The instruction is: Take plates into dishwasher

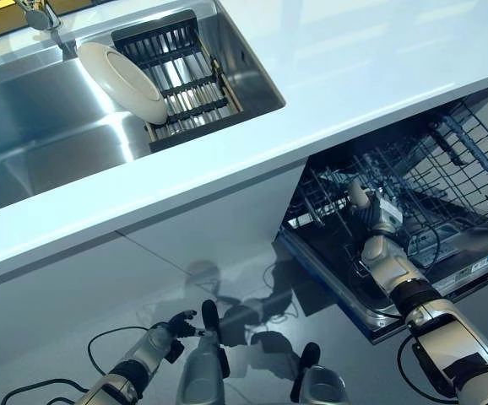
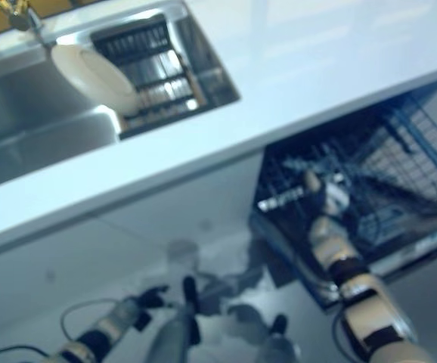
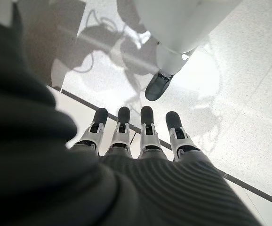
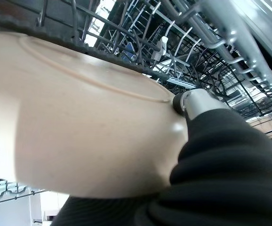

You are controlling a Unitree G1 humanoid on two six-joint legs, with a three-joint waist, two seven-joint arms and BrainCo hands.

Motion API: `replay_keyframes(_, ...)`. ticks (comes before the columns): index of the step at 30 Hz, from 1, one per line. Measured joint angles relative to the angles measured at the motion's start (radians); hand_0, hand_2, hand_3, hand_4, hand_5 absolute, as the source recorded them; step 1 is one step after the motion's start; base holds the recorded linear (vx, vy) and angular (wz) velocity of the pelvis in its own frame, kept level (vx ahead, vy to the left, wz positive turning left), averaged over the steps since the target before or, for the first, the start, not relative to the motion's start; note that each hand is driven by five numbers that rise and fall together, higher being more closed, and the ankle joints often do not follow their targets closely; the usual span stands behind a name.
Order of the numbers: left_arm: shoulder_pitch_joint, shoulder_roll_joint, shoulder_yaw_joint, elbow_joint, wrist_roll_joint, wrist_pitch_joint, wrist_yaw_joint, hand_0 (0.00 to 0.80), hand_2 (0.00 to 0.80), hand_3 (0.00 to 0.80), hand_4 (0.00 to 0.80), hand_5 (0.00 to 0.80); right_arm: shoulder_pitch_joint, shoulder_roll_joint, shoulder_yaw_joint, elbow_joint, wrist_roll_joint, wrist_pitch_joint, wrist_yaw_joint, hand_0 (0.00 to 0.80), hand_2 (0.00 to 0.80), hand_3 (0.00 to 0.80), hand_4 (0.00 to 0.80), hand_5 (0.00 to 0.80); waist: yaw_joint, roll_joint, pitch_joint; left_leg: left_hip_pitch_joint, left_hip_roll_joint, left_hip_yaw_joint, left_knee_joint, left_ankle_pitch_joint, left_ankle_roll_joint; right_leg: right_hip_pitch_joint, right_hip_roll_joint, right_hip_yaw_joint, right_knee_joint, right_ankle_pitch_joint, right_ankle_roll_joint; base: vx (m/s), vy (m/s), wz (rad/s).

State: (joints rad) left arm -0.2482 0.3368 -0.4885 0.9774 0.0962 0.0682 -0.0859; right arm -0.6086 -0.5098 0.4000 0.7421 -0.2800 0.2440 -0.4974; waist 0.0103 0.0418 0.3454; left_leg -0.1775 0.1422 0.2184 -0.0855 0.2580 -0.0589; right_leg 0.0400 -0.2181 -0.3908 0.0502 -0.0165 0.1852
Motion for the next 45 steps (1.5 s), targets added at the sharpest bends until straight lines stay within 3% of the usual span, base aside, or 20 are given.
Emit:
replay_keyframes(20,0.01,0.0,0.005,0.001,0.008,0.007,-0.001,0.0,0.0,0.0,0.0,0.0,0.026,0.023,-0.018,-0.08,0.0,-0.053,-0.06,0.8,0.8,0.8,0.8,0.8,0.001,-0.01,-0.002,0.028,0.008,0.002,0.0,-0.006,-0.002,0.026,0.007,0.003,-0.002,-0.002,-0.005,0.0,0.0,0.0)
replay_keyframes(32,0.012,0.007,0.008,0.001,0.008,0.006,-0.001,0.0,0.0,0.0,0.0,0.0,0.027,0.025,-0.018,-0.081,0.0,-0.051,-0.052,0.8,0.8,0.8,0.8,0.8,0.002,-0.011,-0.004,0.027,0.008,0.002,0.0,-0.006,-0.002,0.024,0.006,0.005,-0.001,-0.002,-0.005,0.0,0.0,0.0)
replay_keyframes(45,0.022,0.007,0.008,0.004,0.008,0.004,-0.001,0.0,0.0,0.0,0.0,0.0,0.026,0.019,-0.018,-0.072,0.0,-0.041,-0.042,0.8,0.8,0.8,0.8,0.8,0.002,0.024,-0.025,0.022,0.008,0.002,0.0,-0.007,-0.003,0.018,0.005,0.006,-0.002,-0.003,-0.006,0.0,0.0,0.0)
